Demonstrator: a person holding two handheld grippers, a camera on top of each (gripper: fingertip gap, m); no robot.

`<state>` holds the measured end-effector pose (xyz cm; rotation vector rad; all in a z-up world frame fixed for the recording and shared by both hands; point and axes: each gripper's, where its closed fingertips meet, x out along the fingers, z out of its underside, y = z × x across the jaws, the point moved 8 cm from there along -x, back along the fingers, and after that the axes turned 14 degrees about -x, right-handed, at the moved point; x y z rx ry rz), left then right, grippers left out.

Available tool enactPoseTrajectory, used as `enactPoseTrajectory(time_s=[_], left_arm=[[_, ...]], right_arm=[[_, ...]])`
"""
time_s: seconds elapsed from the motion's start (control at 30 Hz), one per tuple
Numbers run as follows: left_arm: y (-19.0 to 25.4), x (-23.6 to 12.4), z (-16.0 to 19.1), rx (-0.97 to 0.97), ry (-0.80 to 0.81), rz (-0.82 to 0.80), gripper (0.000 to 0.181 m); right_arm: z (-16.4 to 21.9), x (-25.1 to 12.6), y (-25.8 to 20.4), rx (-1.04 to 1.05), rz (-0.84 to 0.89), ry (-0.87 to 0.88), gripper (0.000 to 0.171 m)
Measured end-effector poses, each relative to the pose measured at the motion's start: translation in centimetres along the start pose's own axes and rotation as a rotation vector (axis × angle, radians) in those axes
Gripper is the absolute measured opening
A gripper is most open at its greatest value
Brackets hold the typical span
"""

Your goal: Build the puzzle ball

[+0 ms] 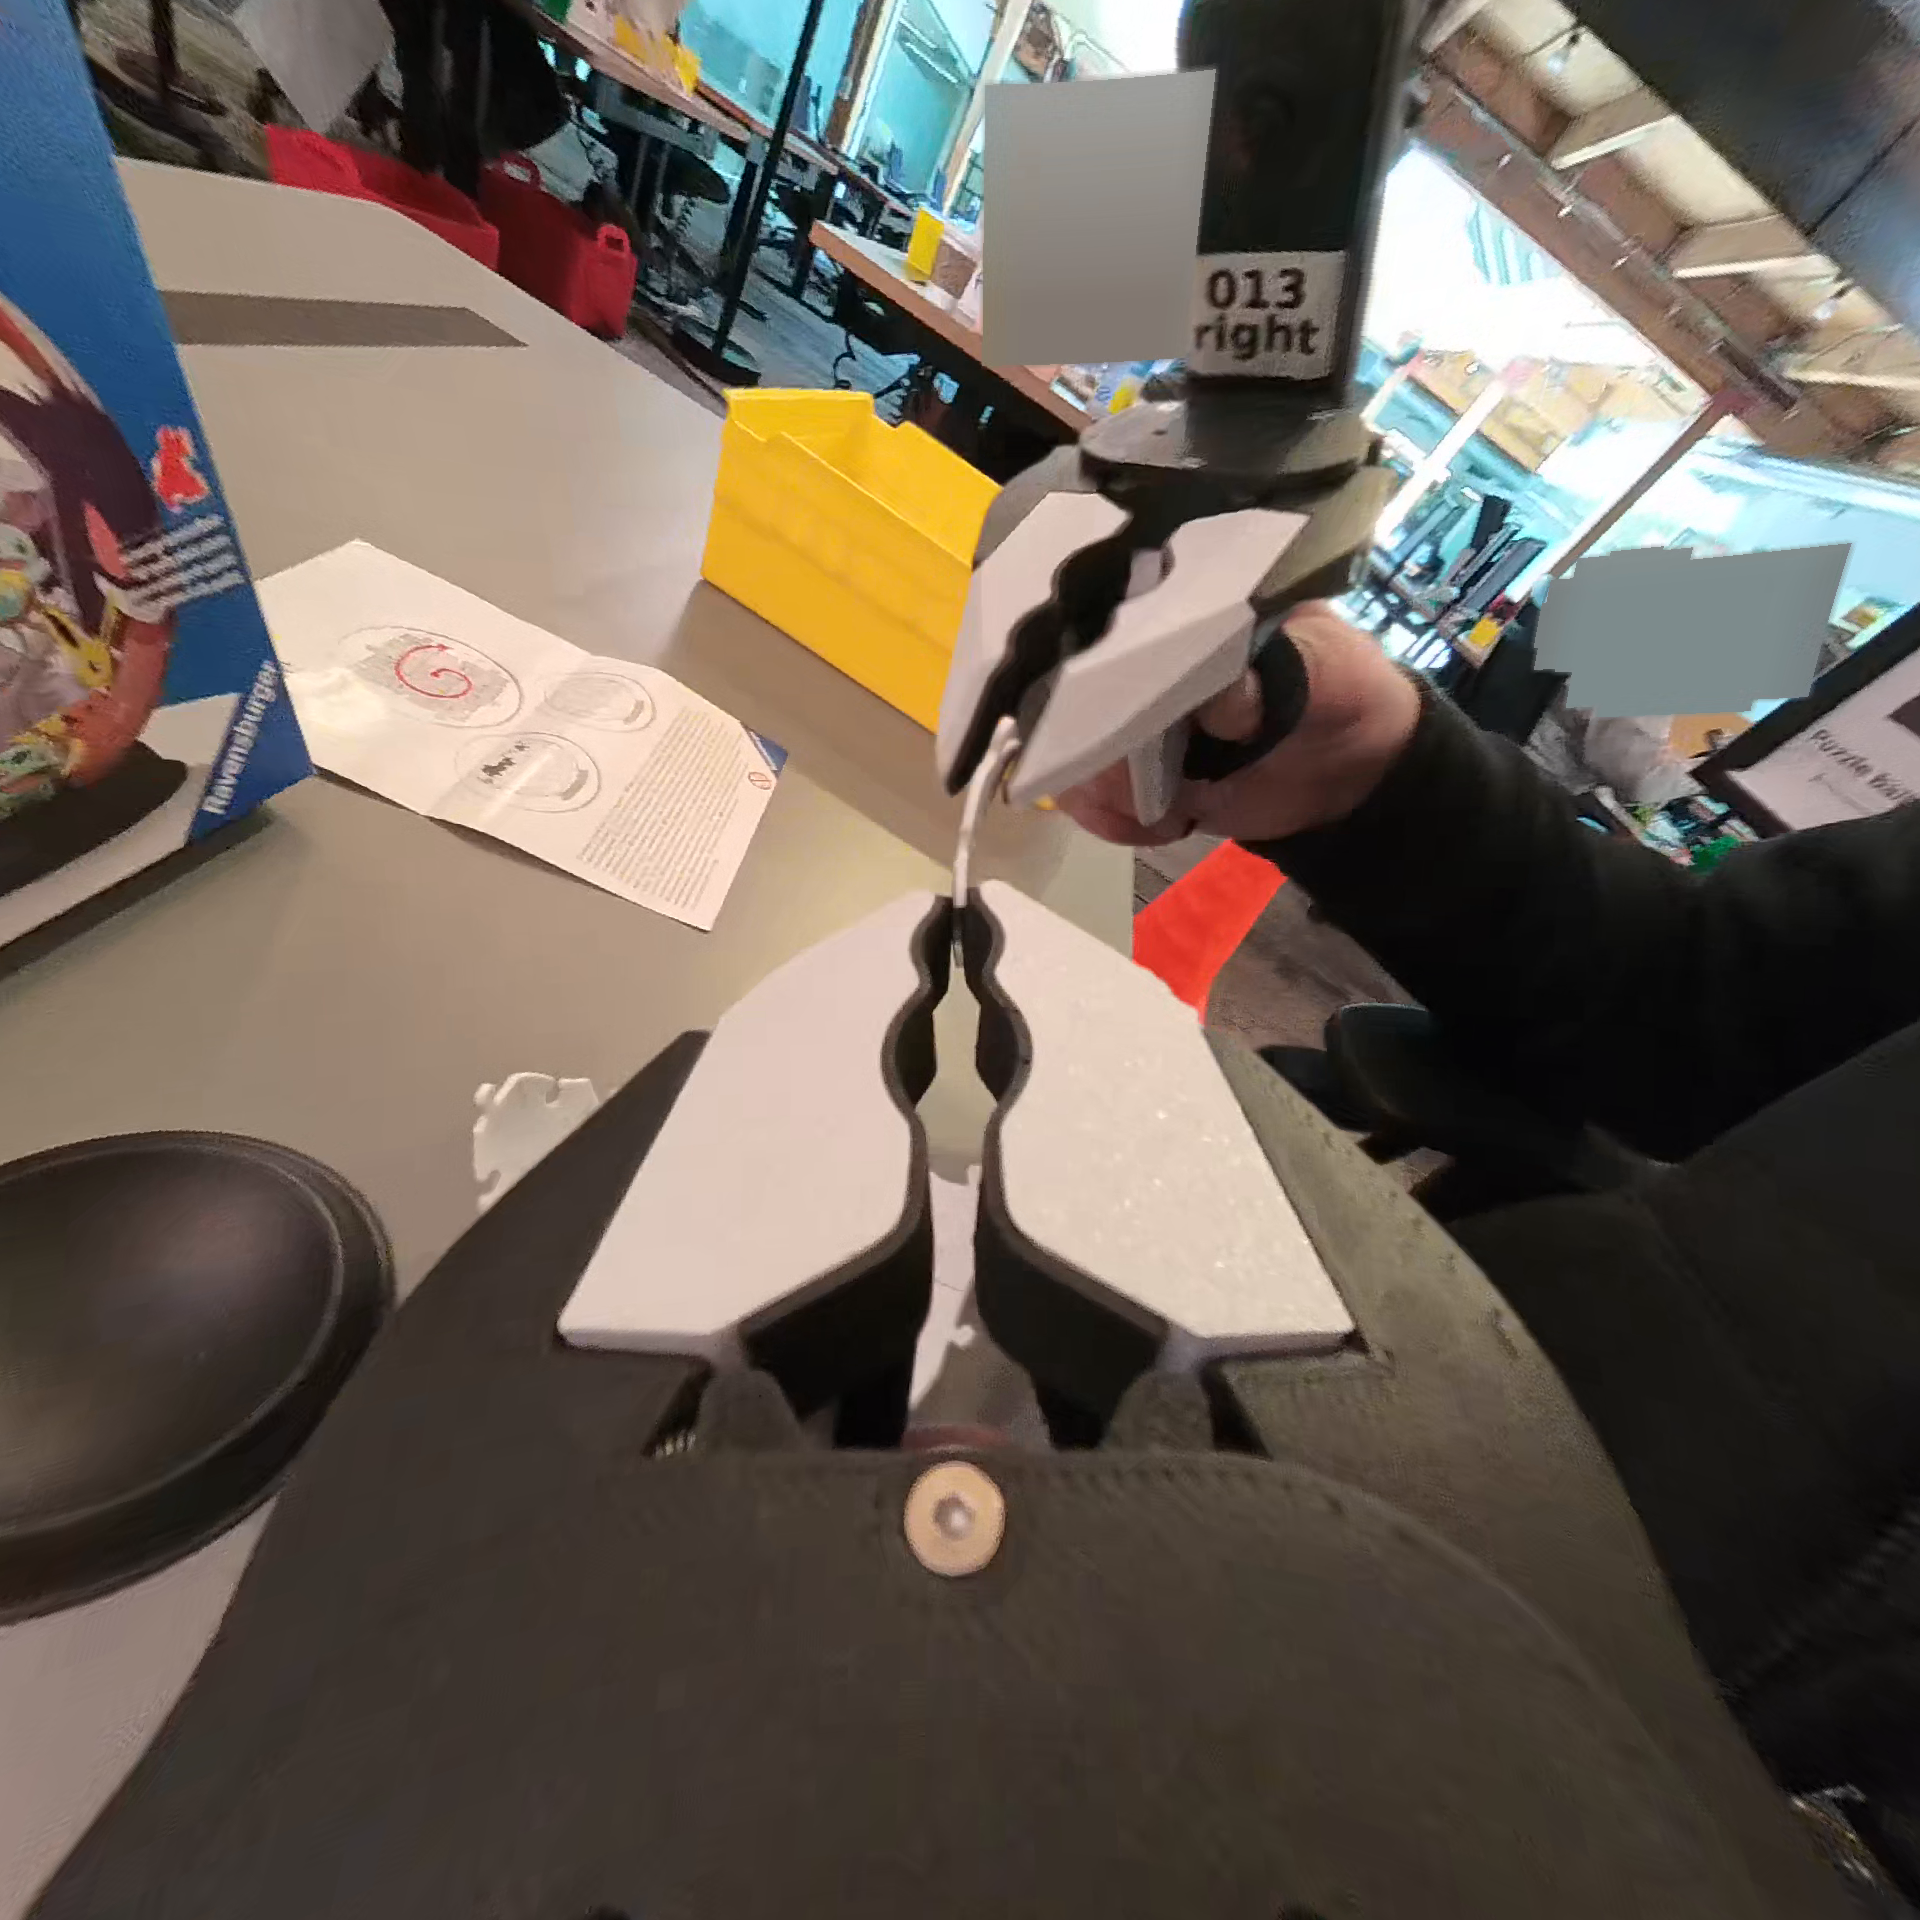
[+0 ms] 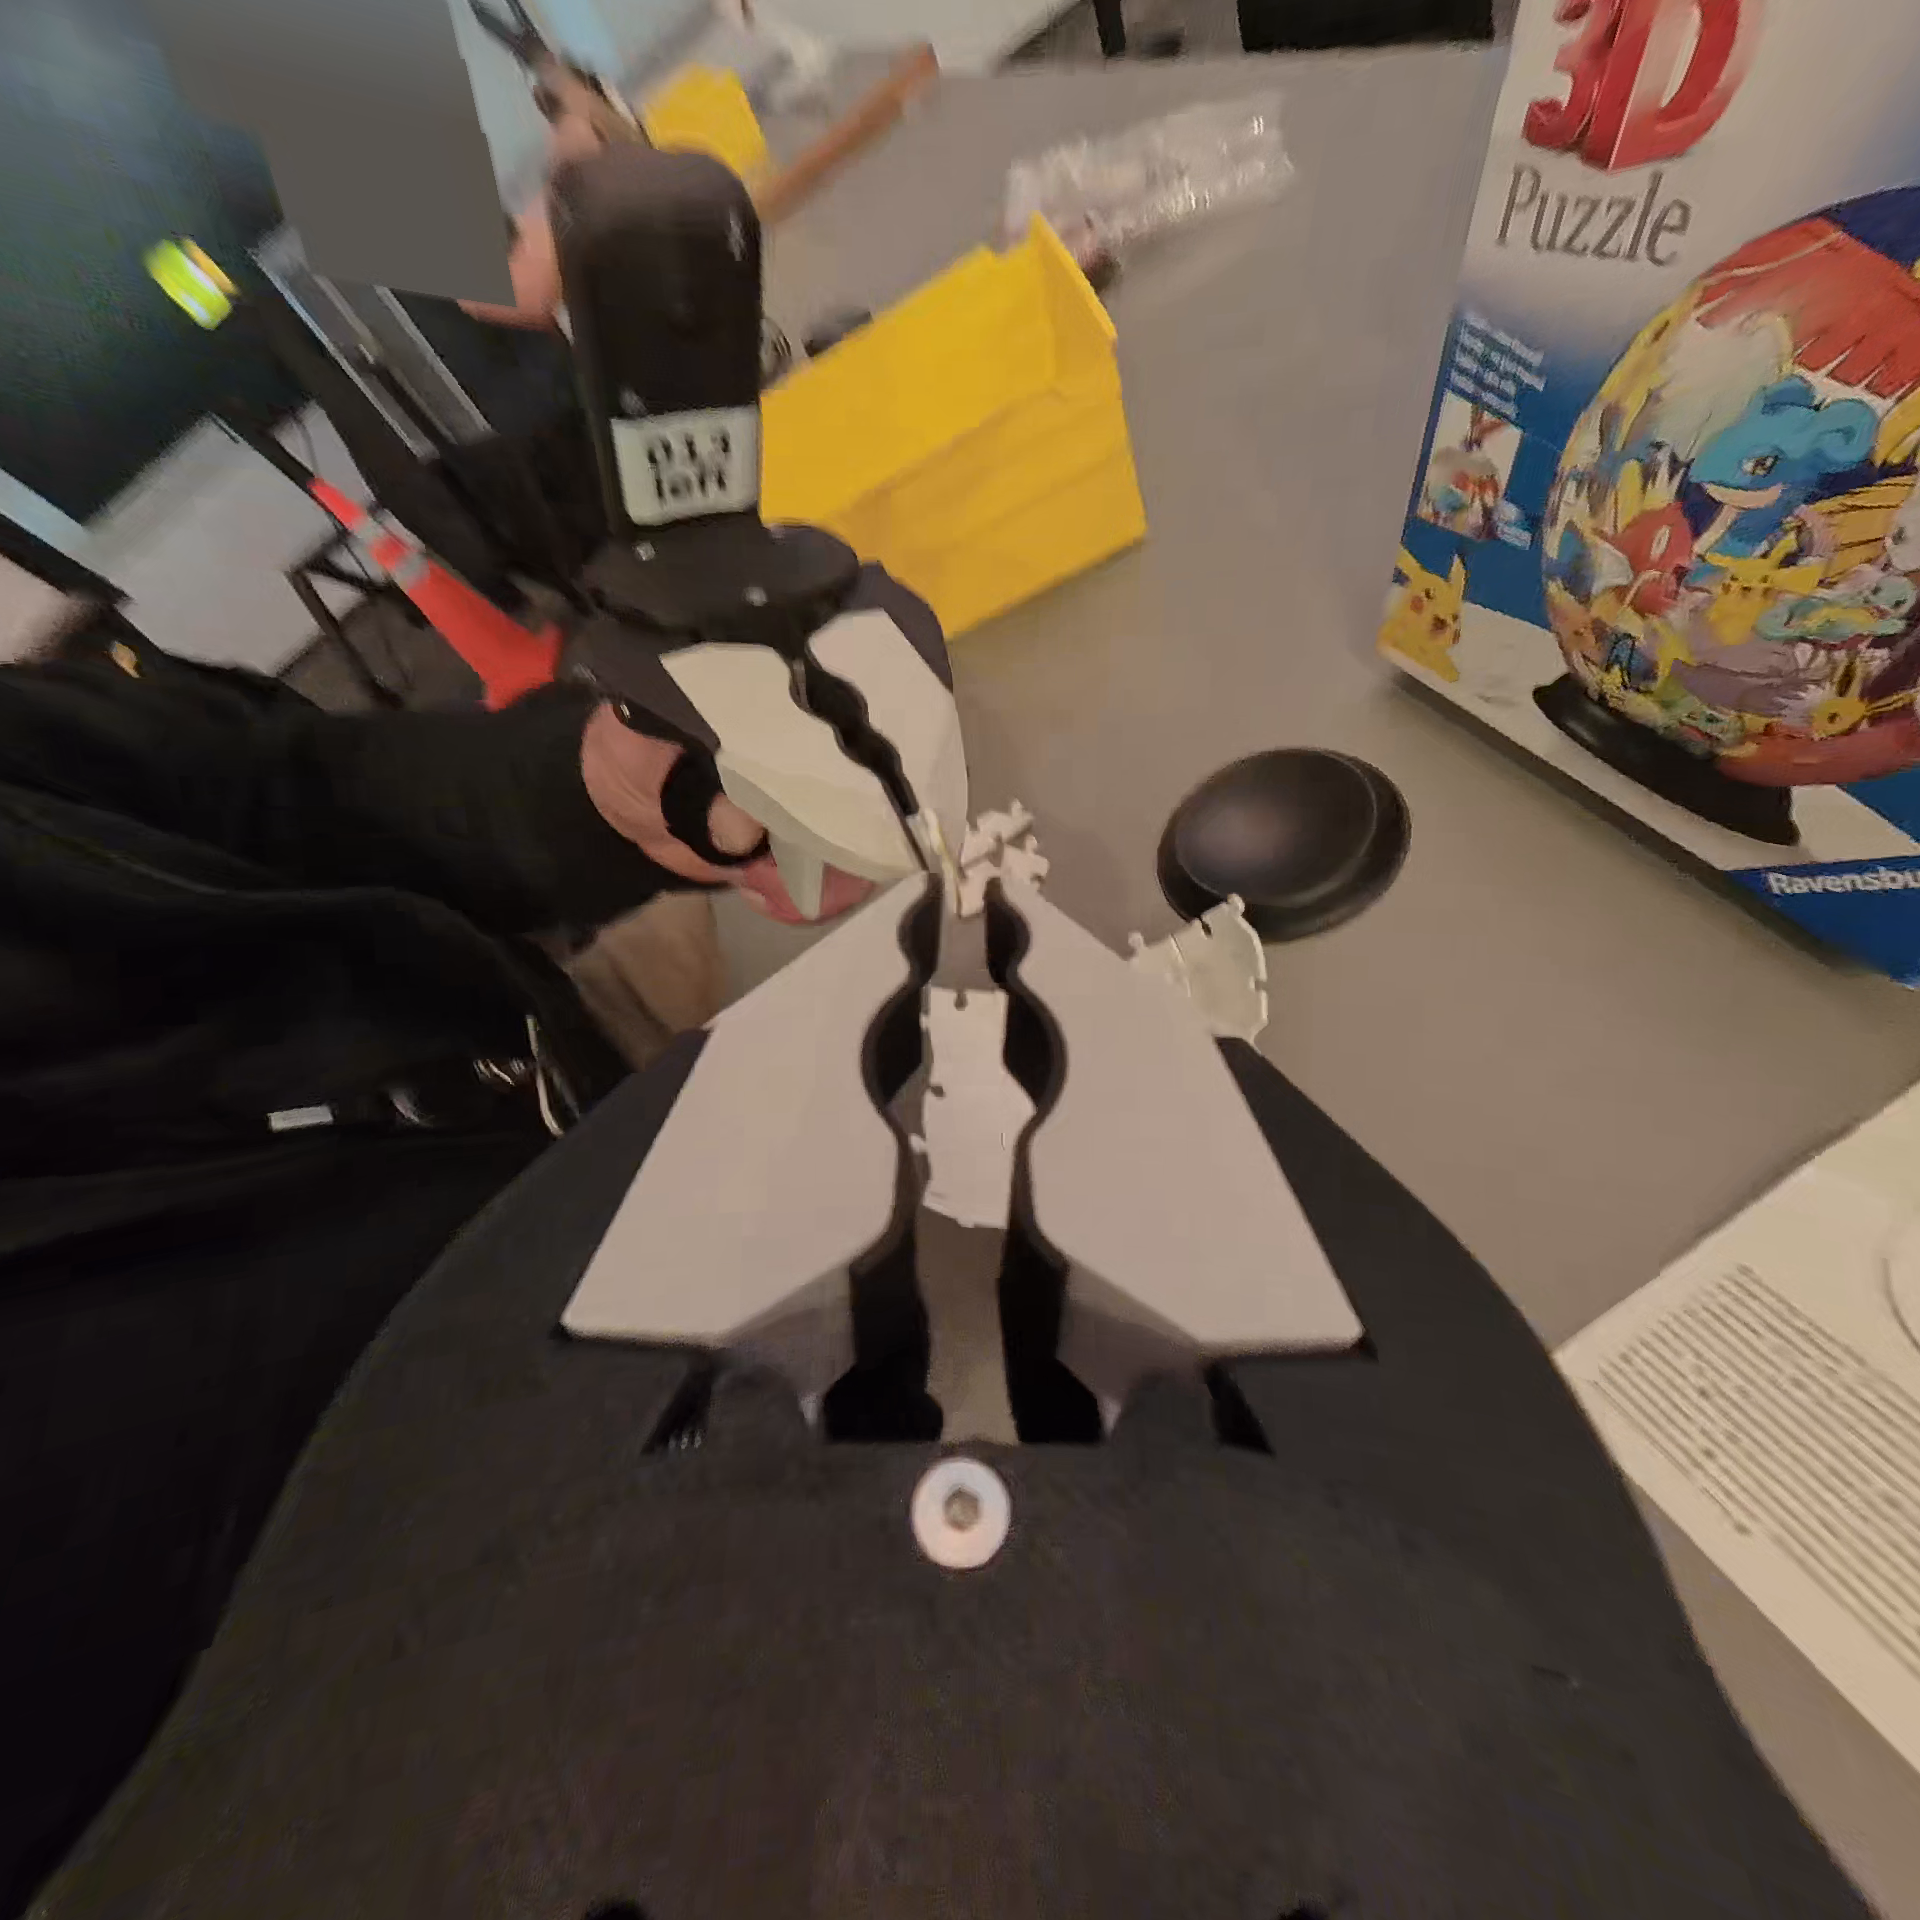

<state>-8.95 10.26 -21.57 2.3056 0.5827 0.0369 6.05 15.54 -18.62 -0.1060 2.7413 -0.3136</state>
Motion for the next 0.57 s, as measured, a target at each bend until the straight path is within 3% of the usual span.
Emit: enactPoseTrajectory(time_s=[0.27,0.4,0.57], left_arm=[[-0.8,0.3,0.7,-0.085,0.009,0.025,0.002],[-2.1,-0.1,1.1,-0.008,-0.069,-0.128,0.014],[-3.6,0.5,2.2,0.062,-0.265,-0.277,0.013]], right_arm=[[0.9,0.6,0.6,0.022,-0.044,-0.003,0.001],[2.0,0.8,2.2,0.058,-0.002,-0.126,0.000],[4.2,1.8,4.3,0.088,0.035,-0.325,0.000]])
